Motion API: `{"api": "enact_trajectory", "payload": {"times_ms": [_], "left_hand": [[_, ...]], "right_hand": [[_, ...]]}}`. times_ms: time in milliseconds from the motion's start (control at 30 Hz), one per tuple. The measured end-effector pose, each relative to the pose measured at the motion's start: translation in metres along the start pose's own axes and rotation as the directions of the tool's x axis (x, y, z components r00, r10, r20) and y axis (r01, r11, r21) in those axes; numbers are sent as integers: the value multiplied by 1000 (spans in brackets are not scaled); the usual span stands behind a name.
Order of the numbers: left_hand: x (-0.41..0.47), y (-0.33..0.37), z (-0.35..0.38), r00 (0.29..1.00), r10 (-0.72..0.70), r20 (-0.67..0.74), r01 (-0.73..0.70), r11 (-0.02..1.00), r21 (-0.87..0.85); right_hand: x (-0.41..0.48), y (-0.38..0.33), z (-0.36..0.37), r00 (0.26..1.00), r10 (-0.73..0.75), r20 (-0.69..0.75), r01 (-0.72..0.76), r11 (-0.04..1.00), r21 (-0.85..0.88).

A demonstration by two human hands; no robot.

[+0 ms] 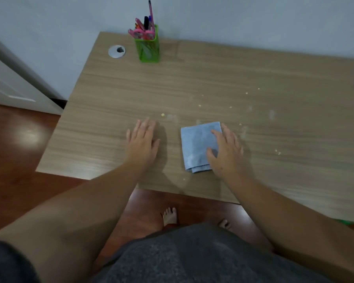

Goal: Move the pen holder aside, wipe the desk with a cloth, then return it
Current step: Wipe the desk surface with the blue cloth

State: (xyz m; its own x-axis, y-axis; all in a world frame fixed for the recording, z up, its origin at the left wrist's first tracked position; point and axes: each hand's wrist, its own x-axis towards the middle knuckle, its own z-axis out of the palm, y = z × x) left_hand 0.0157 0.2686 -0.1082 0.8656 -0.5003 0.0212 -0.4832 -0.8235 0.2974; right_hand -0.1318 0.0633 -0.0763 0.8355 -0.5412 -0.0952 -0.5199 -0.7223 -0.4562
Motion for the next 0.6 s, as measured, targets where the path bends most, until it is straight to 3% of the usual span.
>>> {"api": "enact_trajectory", "payload": {"times_ms": [133,267,600], "left_hand": [[7,-27,7,995,-22,99,13,996,90],[7,-34,15,995,-16,101,5,994,109],[8,-34,20,994,-26,102,11,989,148]], "right_hand": [[15,-25,18,981,-156,119,171,977,-126],[29,-25,44,939,-153,308,232,943,-239],[6,0,56,941,-209,267,292,901,-322]]}}
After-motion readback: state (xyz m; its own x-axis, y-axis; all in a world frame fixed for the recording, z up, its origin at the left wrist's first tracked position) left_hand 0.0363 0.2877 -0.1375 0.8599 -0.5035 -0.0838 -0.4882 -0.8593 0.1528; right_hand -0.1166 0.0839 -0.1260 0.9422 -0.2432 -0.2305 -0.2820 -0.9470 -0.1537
